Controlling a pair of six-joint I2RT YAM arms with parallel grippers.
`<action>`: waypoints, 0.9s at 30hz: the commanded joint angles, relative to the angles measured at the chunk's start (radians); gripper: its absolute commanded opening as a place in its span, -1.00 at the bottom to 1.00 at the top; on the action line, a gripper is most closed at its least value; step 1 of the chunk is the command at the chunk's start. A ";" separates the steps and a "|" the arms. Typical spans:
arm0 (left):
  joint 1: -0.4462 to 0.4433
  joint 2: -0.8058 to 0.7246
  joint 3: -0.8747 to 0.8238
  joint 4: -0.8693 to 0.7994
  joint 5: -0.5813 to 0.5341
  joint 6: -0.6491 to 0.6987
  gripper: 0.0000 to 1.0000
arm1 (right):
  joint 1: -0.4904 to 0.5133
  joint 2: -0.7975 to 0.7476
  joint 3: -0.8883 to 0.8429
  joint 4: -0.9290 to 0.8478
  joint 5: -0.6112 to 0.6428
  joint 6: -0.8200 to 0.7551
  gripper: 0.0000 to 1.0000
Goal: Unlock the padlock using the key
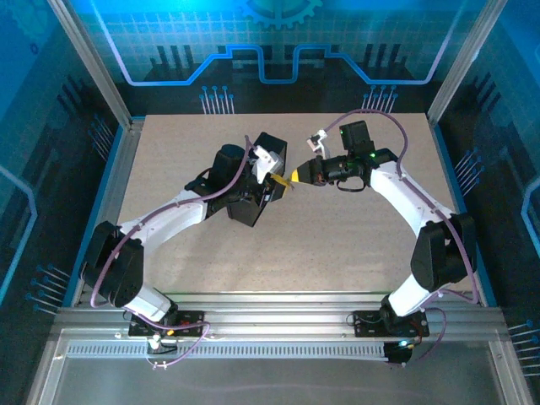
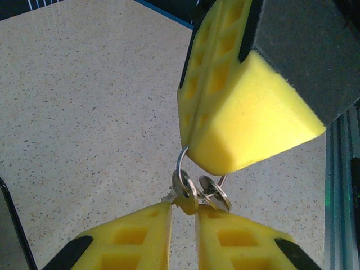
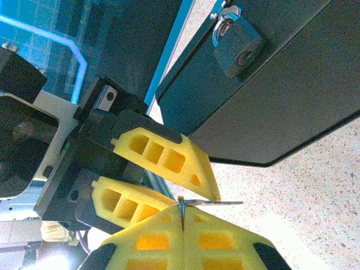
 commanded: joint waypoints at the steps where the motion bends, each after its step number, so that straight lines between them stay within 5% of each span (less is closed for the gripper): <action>1: 0.004 -0.033 -0.011 0.052 0.008 0.008 -0.53 | 0.007 0.002 0.000 -0.015 -0.032 0.003 -0.91; 4: 0.005 -0.026 -0.005 0.032 0.008 0.016 -0.26 | 0.007 -0.003 0.001 -0.014 -0.044 -0.005 -0.91; 10: 0.017 -0.019 -0.016 0.019 0.038 0.033 -0.12 | 0.005 -0.015 0.017 -0.050 -0.087 -0.080 -0.91; 27: 0.042 -0.021 -0.042 0.052 0.080 0.014 -0.52 | 0.014 -0.011 0.018 -0.059 -0.140 -0.109 -0.91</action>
